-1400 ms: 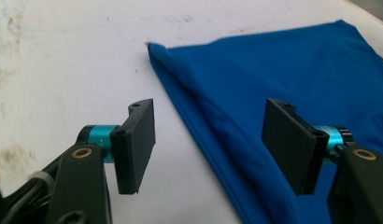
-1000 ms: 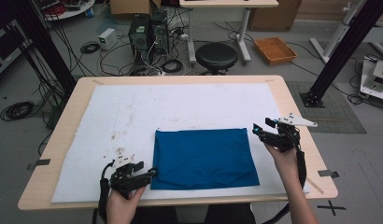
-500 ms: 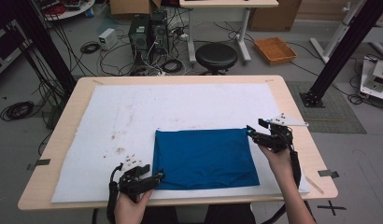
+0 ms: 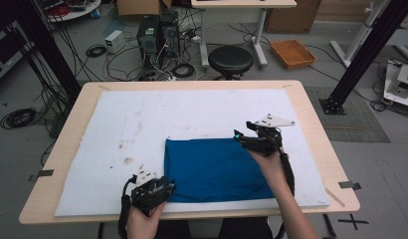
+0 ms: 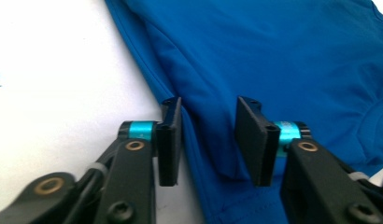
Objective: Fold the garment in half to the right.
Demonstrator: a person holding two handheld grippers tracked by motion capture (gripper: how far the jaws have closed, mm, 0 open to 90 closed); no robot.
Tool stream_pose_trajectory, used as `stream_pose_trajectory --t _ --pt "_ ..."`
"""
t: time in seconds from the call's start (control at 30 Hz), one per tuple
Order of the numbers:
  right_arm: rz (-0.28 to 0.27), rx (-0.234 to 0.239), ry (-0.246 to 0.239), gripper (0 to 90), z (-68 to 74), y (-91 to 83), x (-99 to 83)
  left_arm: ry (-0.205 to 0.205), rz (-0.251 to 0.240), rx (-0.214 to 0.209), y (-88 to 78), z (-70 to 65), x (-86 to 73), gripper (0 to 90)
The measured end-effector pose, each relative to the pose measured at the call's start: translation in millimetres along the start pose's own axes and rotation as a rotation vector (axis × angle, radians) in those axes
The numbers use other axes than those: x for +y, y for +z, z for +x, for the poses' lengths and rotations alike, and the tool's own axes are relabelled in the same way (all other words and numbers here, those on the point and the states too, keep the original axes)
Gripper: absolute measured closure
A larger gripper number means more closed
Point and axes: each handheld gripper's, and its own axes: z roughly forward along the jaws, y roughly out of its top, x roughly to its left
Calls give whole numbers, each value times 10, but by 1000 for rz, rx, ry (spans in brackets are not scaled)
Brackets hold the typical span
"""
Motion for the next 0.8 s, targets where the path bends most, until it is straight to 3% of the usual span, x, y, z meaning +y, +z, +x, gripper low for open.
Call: stream_pose_trajectory --t 0.17,0.2,0.23,0.27,0.3,0.43,0.67,0.8 --pt "42 42 -31 462 271 367 129 -6 -6 6 -6 14 -12 681" --pt "42 42 -31 462 271 367 129 -11 -10 5 -6 13 -18 681" --pt "67 53 -66 488 391 531 178 -8 -12 5 -8 17 -24 682" --pt "67 53 -66 488 391 531 178 -8 -12 5 -8 17 -24 681" --pt "84 67 -88 507 512 682 223 -12 -14 3 -7 19 -26 682" --pt "128 112 -110 533 722 971 310 -12 -18 1 -9 25 -33 682" --pt "214 202 -90 624 1012 1476 356 -13 -26 4 -10 22 -45 686" --pt "254 215 -92 667 1164 1741 348 -14 -28 4 -13 31 -49 699"
